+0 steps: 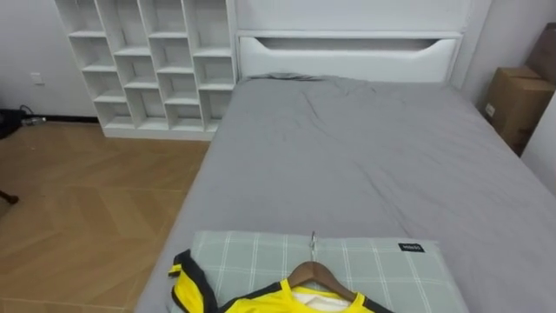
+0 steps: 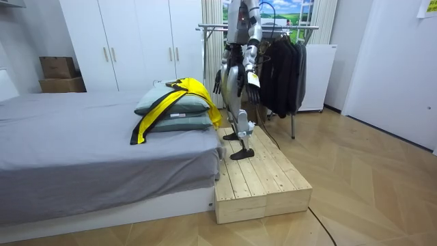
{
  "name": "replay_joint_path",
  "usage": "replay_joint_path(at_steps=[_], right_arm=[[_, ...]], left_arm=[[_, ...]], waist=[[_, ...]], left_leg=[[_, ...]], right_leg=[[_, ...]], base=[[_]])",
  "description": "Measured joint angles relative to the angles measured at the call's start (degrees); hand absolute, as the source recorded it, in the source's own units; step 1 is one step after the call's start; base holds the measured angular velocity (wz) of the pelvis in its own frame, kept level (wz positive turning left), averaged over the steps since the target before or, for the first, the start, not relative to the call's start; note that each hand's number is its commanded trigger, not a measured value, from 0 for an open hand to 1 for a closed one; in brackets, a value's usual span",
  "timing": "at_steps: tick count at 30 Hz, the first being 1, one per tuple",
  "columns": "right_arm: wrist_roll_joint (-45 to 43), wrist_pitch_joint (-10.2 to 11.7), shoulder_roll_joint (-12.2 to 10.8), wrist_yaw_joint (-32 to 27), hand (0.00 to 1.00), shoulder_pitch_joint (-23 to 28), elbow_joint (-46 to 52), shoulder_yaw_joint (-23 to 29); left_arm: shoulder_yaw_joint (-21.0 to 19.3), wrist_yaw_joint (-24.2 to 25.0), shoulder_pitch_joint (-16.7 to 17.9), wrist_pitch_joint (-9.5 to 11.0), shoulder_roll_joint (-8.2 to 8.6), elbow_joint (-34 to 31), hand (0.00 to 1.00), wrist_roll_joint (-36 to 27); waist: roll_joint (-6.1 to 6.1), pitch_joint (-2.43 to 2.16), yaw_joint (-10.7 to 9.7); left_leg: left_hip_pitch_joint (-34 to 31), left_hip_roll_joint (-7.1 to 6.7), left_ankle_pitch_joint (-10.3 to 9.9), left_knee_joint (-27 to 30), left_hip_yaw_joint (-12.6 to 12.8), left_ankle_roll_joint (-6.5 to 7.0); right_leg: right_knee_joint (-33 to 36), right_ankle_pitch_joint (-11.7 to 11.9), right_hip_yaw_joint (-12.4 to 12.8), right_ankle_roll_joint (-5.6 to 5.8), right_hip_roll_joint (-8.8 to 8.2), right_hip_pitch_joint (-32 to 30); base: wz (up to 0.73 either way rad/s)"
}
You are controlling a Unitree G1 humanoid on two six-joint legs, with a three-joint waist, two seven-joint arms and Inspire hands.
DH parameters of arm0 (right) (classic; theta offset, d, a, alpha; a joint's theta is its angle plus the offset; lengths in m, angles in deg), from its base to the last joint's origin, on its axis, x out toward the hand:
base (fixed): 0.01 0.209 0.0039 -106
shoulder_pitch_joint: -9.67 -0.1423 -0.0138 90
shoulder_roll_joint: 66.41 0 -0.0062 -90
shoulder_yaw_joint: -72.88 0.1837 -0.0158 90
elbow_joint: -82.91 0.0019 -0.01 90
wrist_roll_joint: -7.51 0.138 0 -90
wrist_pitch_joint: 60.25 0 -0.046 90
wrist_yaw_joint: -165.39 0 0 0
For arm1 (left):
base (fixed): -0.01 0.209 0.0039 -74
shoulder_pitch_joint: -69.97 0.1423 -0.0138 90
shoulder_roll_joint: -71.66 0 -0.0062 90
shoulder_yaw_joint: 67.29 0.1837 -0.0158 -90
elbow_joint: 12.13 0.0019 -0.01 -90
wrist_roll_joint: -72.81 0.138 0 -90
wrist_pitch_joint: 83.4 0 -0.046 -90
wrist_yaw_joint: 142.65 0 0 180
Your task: Hang clothes
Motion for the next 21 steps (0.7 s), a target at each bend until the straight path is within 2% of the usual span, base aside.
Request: replay_joint_path(at_steps=[2, 3, 7, 10, 12, 15, 18, 21], right_arm=[[0.0, 0.0, 0.3, -0.2, 0.00, 0.1, 0.0, 0.1], [0.0, 0.1, 0.2, -0.5, 0.00, 0.2, 0.1, 0.1], [-2.1, 1.8, 0.3, -0.6, 0.00, 0.1, 0.2, 0.0], [-2.2, 2.9, 0.4, -0.4, 0.00, 0.8, 0.3, -0.1], [-2.2, 3.4, 0.4, -0.3, 0.00, 0.8, 0.3, -0.1], [-2.3, 4.0, 0.4, 0.4, 0.00, 0.9, 0.2, 0.0], [-2.4, 4.0, 0.5, 1.7, 0.00, 0.9, 0.5, -0.1], [-2.8, 4.4, 0.8, 2.3, 0.00, 1.2, 0.3, -0.2]], left_arm=[[0.0, -2.8, 0.2, 0.1, 0.00, -3.3, 0.00, 2.0], [0.1, -4.7, 0.3, 0.2, 0.00, -5.9, 0.00, 3.3], [0.2, -9.5, 0.1, 2.3, 0.00, -13.7, 0.00, 13.4], [0.8, -12.7, 0.0, 2.8, -0.09, -19.5, 0.00, 18.7], [1.6, -14.3, -0.5, 3.6, -0.28, -20.3, 0.00, 22.2], [2.5, -14.8, -1.5, 4.1, -0.52, -20.5, 0.00, 25.6], [2.5, -14.7, -1.8, 4.0, -0.58, -24.1, 0.00, 29.6], [2.7, -15.1, -3.5, 4.1, -1.81, -27.8, 0.00, 34.2]], waist=[[0.26, -0.15, -0.1], [-0.03, -0.20, -0.2], [-0.03, -0.45, -0.1], [0.04, -0.62, -0.3], [0.01, -0.59, -0.4], [0.40, -0.65, -1.3], [0.31, -0.61, -1.7], [0.16, -0.40, -1.8]], left_leg=[[-0.4, -0.06, 0.2, 0.0, -0.2, -0.02], [-0.4, -0.11, 0.3, 0.0, -0.6, -0.02], [-0.7, -0.16, 0.3, -0.1, -0.8, -0.02], [-0.5, -0.17, 0.4, 0.0, -1.0, -0.02], [-0.3, -0.17, 0.4, -0.1, -1.0, -0.02], [-0.3, -0.15, 0.4, -0.2, -1.0, -0.02], [-0.3, -0.13, 0.3, -0.2, -1.1, -0.03], [-0.2, -0.13, 0.3, -0.2, -1.0, -0.03]], right_leg=[[-0.1, -0.1, -0.2, -0.11, -0.04, -0.2], [-0.1, -0.2, -0.6, -0.15, -0.08, 0.0], [-0.1, -0.3, -0.8, -0.10, -0.08, -0.1], [-0.1, -0.3, -1.0, -0.10, -0.08, -0.1], [-0.1, -0.3, -0.9, -0.12, -0.08, 0.0], [-0.1, -0.3, -0.8, -0.12, -0.04, -0.1], [-0.1, -0.2, -0.7, -0.14, -0.02, -0.1], [-0.1, -0.2, -0.7, -0.15, -0.02, -0.2]], base=[[0.08], [0.13], [0.05], [0.00], [0.00], [0.00], [0.00], [0.00]])
